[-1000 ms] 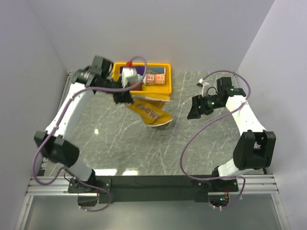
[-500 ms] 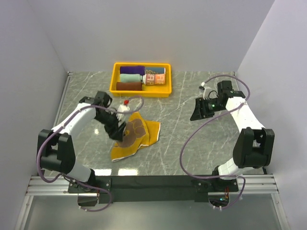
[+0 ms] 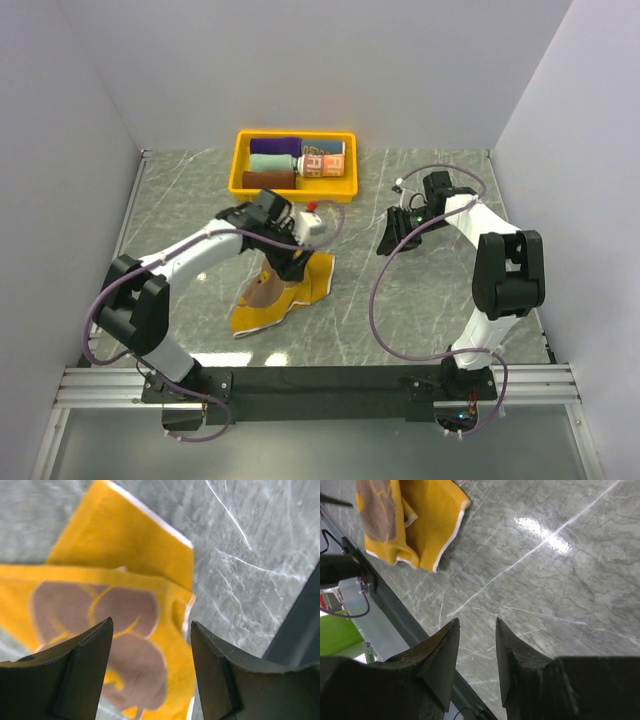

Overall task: Roll the towels
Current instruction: Flatten the towel

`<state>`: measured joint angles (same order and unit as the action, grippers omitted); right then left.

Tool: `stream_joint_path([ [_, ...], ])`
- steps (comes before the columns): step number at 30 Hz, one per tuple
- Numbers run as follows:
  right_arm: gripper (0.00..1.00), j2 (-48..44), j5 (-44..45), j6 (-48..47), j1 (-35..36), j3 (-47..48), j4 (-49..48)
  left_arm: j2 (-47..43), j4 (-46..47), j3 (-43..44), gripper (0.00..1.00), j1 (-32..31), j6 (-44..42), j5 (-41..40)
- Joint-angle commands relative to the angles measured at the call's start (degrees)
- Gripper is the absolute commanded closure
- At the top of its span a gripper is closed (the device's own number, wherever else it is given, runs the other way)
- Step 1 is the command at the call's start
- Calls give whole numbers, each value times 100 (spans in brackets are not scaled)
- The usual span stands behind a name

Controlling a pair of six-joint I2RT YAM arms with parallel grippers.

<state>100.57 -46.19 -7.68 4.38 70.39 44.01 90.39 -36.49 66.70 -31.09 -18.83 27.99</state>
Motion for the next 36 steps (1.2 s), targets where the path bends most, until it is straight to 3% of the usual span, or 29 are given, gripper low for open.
stream_joint_path([
  [1, 58, 94, -171, 91, 36, 186, -138, -21, 501, -174, 32, -580, 292, -882],
  [6, 58, 111, -135, 65, 28, 124, -156, -100, 722, -491, 52, -1311, -77, -1506],
  [8, 58, 129, -144, 39, 19, 115, -147, -74, 705, -535, 62, -1531, -191, -1498],
  [11, 58, 138, -135, 13, 19, 106, -121, 136, 547, -500, 70, -1707, -340, -1375],
  [22, 58, 15, -12, -67, -34, -8, -103, 1016, 546, -368, 55, -1725, -385, -1225],
  [31, 58, -47, -21, -75, -43, -43, -94, 911, 371, -271, 99, -1655, -367, -883],
  [36, 58, -38, -39, -102, -43, -17, -50, 613, 257, -140, 99, -1234, -200, -514],
])
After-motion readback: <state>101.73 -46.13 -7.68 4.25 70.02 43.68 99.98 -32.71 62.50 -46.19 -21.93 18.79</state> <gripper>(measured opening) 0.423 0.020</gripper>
